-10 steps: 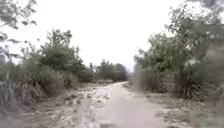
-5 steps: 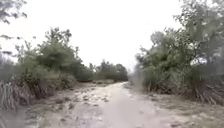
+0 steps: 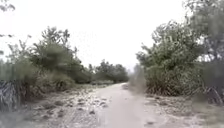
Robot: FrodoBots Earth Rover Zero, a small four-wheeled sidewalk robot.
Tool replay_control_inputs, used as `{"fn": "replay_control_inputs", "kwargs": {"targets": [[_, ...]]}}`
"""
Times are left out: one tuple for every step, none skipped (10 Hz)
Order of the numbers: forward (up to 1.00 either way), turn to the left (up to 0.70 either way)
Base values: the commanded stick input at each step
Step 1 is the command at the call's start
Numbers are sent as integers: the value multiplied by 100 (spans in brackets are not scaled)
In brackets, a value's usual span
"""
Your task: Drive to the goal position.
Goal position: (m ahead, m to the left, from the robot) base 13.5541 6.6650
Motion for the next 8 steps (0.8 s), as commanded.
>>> {"fn": "replay_control_inputs", "kwargs": {"targets": [[70,4],[70,4],[70,4],[70,9],[70,39],[70,39],[70,39],[70,39]]}}
